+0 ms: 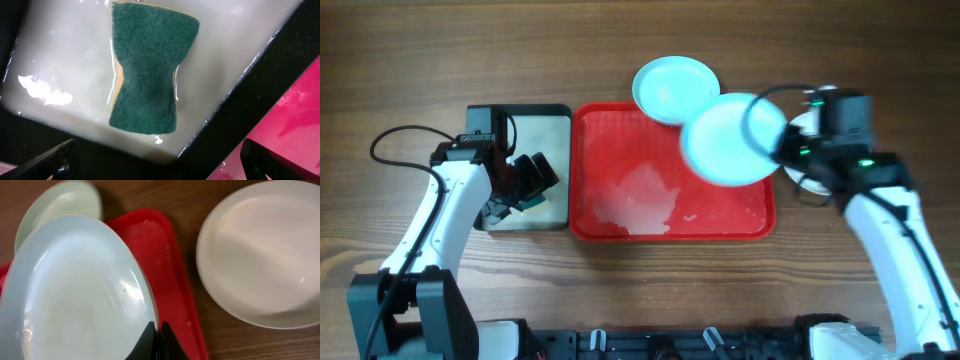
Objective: Clean dirty plates on tray and stack at the side
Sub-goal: 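Lift the light-blue plate with the right gripper and stack it on white plate, then grasp the last light-blue plate rim with the right gripper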
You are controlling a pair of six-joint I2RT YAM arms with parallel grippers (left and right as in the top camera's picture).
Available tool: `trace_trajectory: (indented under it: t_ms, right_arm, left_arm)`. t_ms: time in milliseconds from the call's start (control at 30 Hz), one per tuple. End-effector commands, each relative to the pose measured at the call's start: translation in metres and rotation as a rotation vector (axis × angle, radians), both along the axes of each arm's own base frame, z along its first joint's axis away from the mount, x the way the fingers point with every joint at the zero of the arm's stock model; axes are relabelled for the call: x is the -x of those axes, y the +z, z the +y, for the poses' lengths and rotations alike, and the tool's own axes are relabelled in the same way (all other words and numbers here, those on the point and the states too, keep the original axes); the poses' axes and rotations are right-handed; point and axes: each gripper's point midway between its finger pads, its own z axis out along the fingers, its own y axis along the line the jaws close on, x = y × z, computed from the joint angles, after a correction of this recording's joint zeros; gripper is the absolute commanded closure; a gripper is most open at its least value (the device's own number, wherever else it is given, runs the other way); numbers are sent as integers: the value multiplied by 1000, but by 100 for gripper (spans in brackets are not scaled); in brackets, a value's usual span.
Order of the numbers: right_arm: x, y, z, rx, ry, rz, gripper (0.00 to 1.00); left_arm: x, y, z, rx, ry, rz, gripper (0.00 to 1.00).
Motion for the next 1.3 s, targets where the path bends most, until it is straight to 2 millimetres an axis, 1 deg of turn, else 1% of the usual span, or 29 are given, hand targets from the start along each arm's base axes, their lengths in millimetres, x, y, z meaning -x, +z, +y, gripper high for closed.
trace_trajectory:
  t_ms: [0,67,133,167,267,300,333,400,433,467,533,567,600,633,667,700,733,767,800,833,900,933,967,1000,1033,1100,1133,1167,1267]
  right_arm:
    - [-13,-2,-69,-99,-206,-26,96]
    - [-14,-22,-114,-122,-364,0,96]
    - [-4,-52,-146,-86,-509,88,96]
    - [1,-74,-147,-94,-519,158,96]
    - [16,-105,-148,-76,-538,287,96]
    - [17,-107,-148,-73,-539,293,80]
    - [14,-103,-143,-100,-524,279,70]
    - [2,-80,-124,-201,-450,199,66]
    - [-5,-62,-112,-242,-379,138,62]
    - [-13,-26,-88,-287,-232,25,56]
    - [-14,28,-44,-263,-2,-137,55]
    - [-10,45,-21,-239,84,-182,55]
    - [-5,60,14,-235,191,-213,55]
    - [-4,62,35,-239,253,-216,55]
    - [-5,57,61,-230,322,-206,56]
    - [-9,49,75,-209,356,-187,56]
    - [-19,35,89,-175,382,-155,56]
    - [-35,18,100,-153,396,-121,56]
    - [-54,5,106,-147,403,-103,56]
    - [-83,-16,110,-144,407,-85,56]
    - [-111,-41,115,-143,409,-62,56]
    - [-128,-63,118,-147,405,-32,56]
    - [-140,-85,119,-154,391,0,56]
    - [-145,-97,120,-157,389,14,55]
    - [-150,-115,121,-166,374,37,56]
    - [-147,-123,121,-174,361,63,91]
    - [-143,-120,120,-188,341,81,96]
    - [-136,-112,117,-198,315,108,96]
    - [-112,-73,113,-197,313,134,96]
  left_arm:
    - [-2,5,-1,11,-16,-23,0]
    - [-2,5,-1,11,-16,-23,0]
    - [-2,5,-1,11,-16,-23,0]
    - [-2,5,-1,11,-16,-23,0]
    - [-2,5,-1,11,-16,-23,0]
    - [-2,5,-1,11,-16,-23,0]
    - [-2,5,-1,11,-16,-23,0]
    - [-2,5,-1,11,-16,-23,0]
    - [-2,5,-1,11,-16,-23,0]
    - [-2,5,-1,11,-16,-23,0]
    - [-2,5,-1,11,-16,-23,0]
    - [-2,5,-1,11,-16,-23,0]
    - [-2,5,-1,11,-16,-23,0]
    - [-2,5,-1,11,-16,-24,0]
    - [-2,5,-1,11,-16,-24,0]
    - [-2,5,-1,11,-16,-24,0]
    - [-2,5,-1,11,-16,-24,0]
    - [-2,5,-1,11,-16,-24,0]
    - [-2,5,-1,11,-16,-24,0]
    - [-2,5,-1,11,-16,-24,0]
    - [-2,5,-1,11,-16,-24,0]
    - [-2,5,-1,11,-15,-23,0]
    - [-2,5,-1,11,-15,-23,0]
    - [-2,5,-1,11,-15,-23,0]
    - [-2,5,-1,11,-15,-23,0]
    - [-2,5,-1,11,-15,-23,0]
    - [-2,5,-1,11,-15,-23,0]
    - [-2,5,-1,11,-16,-24,0]
    - [-2,5,-1,11,-16,-24,0]
